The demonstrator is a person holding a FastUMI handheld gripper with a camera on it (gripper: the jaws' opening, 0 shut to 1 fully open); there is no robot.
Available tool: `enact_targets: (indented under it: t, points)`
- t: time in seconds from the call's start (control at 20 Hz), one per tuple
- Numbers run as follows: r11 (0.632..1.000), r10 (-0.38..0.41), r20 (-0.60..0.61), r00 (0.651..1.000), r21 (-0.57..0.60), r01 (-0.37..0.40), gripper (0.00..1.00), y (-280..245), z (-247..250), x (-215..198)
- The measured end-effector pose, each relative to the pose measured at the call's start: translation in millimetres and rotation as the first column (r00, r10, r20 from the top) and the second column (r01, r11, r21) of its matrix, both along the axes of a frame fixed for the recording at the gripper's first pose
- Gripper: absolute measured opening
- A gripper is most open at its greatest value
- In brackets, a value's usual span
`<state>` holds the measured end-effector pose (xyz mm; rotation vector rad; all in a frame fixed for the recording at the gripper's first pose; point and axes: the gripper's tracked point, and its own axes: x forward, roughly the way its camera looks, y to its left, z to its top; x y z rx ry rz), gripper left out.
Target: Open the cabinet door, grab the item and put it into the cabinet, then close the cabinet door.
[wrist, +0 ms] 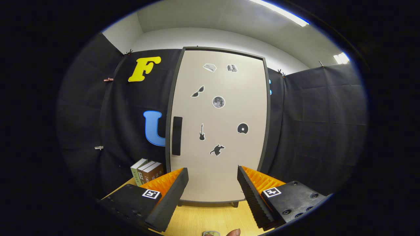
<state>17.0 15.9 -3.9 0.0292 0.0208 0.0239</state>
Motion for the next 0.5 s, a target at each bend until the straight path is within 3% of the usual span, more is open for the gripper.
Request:
enact_targets:
  t: [0.5]
  points:
    - [0.997,0.064,0.027,0.998,0.046,-0.065,0.97,77,13,89]
